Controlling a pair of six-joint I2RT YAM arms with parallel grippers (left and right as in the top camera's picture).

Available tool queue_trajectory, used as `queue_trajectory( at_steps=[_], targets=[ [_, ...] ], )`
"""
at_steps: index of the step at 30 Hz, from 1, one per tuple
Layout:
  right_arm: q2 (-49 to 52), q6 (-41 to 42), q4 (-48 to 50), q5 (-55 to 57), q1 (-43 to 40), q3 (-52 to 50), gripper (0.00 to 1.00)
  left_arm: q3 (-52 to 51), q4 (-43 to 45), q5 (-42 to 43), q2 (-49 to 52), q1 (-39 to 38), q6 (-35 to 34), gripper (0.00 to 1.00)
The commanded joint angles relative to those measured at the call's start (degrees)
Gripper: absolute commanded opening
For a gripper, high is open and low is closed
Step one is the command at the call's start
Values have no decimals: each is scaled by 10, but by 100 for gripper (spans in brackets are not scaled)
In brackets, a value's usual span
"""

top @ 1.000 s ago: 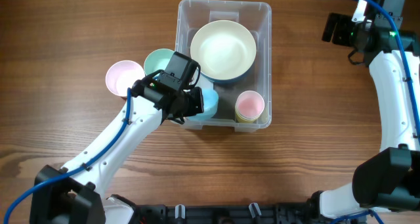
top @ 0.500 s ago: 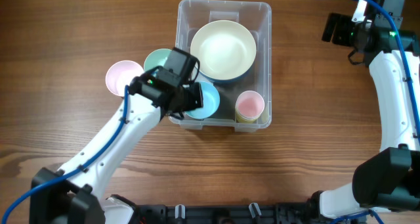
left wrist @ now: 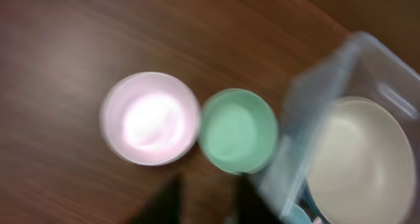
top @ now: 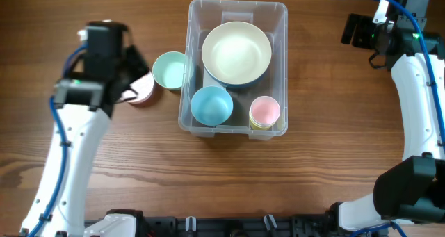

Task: Pack container
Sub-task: 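Move the left gripper to the pink bowl and grasp its rim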

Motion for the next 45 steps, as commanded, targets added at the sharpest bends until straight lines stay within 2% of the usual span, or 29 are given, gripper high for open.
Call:
queue_trajectory(
  at_steps=[1, 3, 8, 12, 24, 29, 41, 43, 44, 45],
  targets=[
    [6, 8, 2, 8, 1, 2, 100, 4, -2, 33, 18, 68, -1, 72],
    [6, 8, 2, 8, 1, 2, 100, 4, -2, 65, 35, 96, -1, 75],
    [6, 8, 2, 8, 1, 2, 100, 4, 0, 96, 94, 131, -2, 76],
    [6, 8, 2, 8, 1, 2, 100, 4, 0, 163, 188, 157, -2, 75],
    [6, 8, 2, 8, 1, 2, 100, 4, 3, 177, 294, 170, -1, 73],
    [6, 8, 2, 8, 1, 2, 100, 4, 7, 144, 297, 170, -1, 55],
    [6, 8, 2, 8, 1, 2, 100, -19, 28, 140, 298, 170, -1, 53],
    [6, 8, 2, 8, 1, 2, 100, -27, 35, 140, 298, 170, -1, 48],
    [6, 8, 2, 7, 1, 2, 100, -28, 35, 137, 298, 170, -1, 41],
    [6, 8, 2, 7, 1, 2, 100, -29, 36, 136, 298, 170, -1, 28]
  ],
)
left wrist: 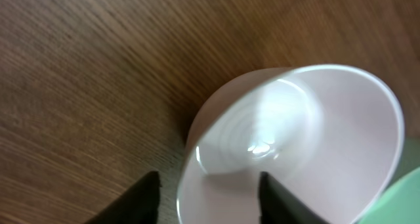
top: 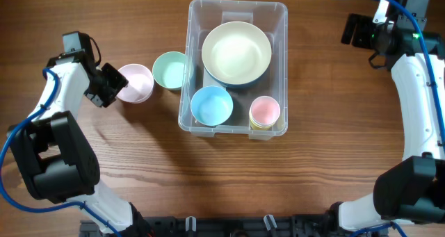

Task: Pack container
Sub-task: 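Move the left gripper to the pink bowl and grasp its rim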

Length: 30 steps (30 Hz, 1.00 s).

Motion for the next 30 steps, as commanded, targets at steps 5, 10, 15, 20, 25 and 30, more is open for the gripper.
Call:
queue_trajectory(
  at_steps=[5, 10, 15, 20, 25, 30],
  targets=[
    [6, 8, 2, 8, 1, 2, 100, -16, 7, -12, 8, 2, 5, 22],
    [6, 8, 2, 8, 1, 2, 100, -16, 9, -12, 8, 2, 5, 34],
    [6, 8, 2, 7, 1, 2, 100, -19, 11, -12, 8, 2, 5, 35],
    [6, 8, 2, 8, 1, 2, 100, -30, 17, -15, 8, 2, 5, 33],
    [6, 8, 2, 8, 1, 2, 100, -32, 19, -14, 9, 2, 5, 31],
    [6, 8, 2, 8, 1, 2, 100, -32, 19, -14, 9, 2, 5, 29]
  ],
)
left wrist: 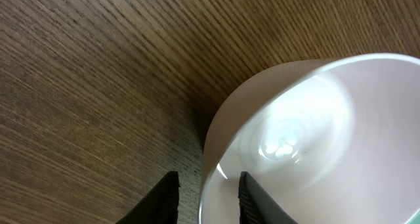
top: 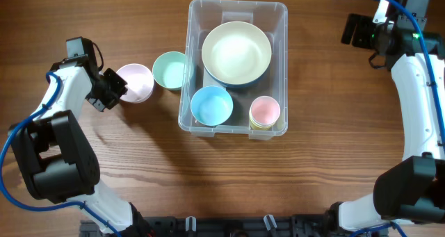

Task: Pack container
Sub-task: 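Move the left gripper to the pink bowl and grasp its rim, then carry the pink bowl into the light blue bowl and release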

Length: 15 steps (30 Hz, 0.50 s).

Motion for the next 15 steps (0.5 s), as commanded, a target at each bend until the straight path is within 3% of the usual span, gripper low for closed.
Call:
queue_trajectory(
  at_steps=[1, 7, 10, 15],
  targets=[
    [6, 8, 2, 8, 1, 2, 100, -5, 2, -6, 9, 2, 3, 22],
    [6, 8, 2, 7, 1, 2, 100, -5, 2, -12, 11, 2, 3, 16],
    [6, 8, 2, 8, 1, 2, 100, -5, 2, -47, 9, 2, 14, 4],
    [6, 8, 2, 8, 1, 2, 100, 11, -28, -117, -6, 22, 35, 4]
  ],
)
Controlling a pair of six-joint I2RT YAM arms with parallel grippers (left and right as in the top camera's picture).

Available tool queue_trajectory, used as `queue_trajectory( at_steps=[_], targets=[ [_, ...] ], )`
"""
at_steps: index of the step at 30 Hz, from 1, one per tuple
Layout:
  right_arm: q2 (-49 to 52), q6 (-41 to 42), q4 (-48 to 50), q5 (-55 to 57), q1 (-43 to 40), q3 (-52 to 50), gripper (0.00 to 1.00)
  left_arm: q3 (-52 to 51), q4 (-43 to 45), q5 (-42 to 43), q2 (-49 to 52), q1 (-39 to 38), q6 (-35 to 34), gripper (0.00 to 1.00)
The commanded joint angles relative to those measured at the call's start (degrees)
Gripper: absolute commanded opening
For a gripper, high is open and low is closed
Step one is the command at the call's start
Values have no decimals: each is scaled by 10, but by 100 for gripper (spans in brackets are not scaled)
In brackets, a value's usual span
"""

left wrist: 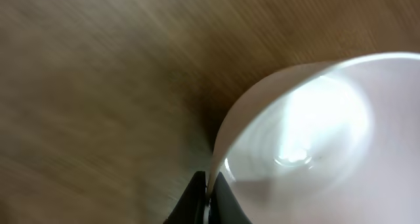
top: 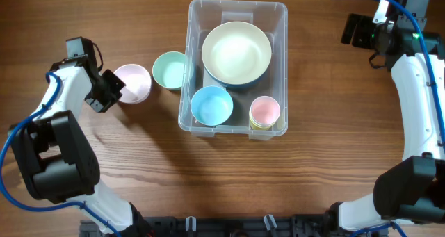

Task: Pack container
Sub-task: 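Carry the pink bowl into the light blue bowl and release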

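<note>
A pink bowl [top: 133, 83] stands on the table left of the clear plastic container [top: 195, 14]; in the left wrist view the pink bowl [left wrist: 315, 138] fills the right half. My left gripper [top: 113, 91] [left wrist: 210, 201] is shut on the bowl's left rim, one finger inside and one outside. A mint bowl [top: 170, 70] sits between the pink bowl and the container. Inside the container are a large cream bowl [top: 236, 53], a blue bowl [top: 211, 105] and a pink cup [top: 264, 112]. My right gripper [top: 353, 30] is at the far right; its jaws cannot be made out.
Wooden table [top: 139, 167] all round. The container's left wall [top: 185, 77] touches the mint bowl. The right arm [top: 417, 91] runs along the right edge.
My left gripper's fingers stood apart on either side of the pink bowl's left rim; now they are pinched on that rim. The bowl has shifted slightly left. The left wrist view is blurred.
First my left gripper hung above the pink and mint bowls. Then it was low at the pink bowl's left side, fingers wide open around the rim. The gap was narrower half a second ago, and now the fingers grip the rim.
</note>
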Motion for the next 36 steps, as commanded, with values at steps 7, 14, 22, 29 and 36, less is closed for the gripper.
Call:
queue_trajectory(
  at_steps=[7, 14, 22, 29, 36],
  targets=[
    [6, 8, 2, 8, 1, 2, 100, 63, -67, -48, -97, 42, 21, 4],
    [6, 8, 2, 8, 1, 2, 100, 88, -49, 32, -224, -17, 19, 4],
    [6, 8, 2, 7, 1, 2, 100, 87, -31, 35, -302, -192, 17, 4],
    [6, 8, 2, 8, 1, 2, 100, 86, -60, -20, -261, -326, 17, 4],
    [6, 8, 2, 8, 1, 2, 100, 86, -82, -22, -194, -384, 17, 4]
  ],
)
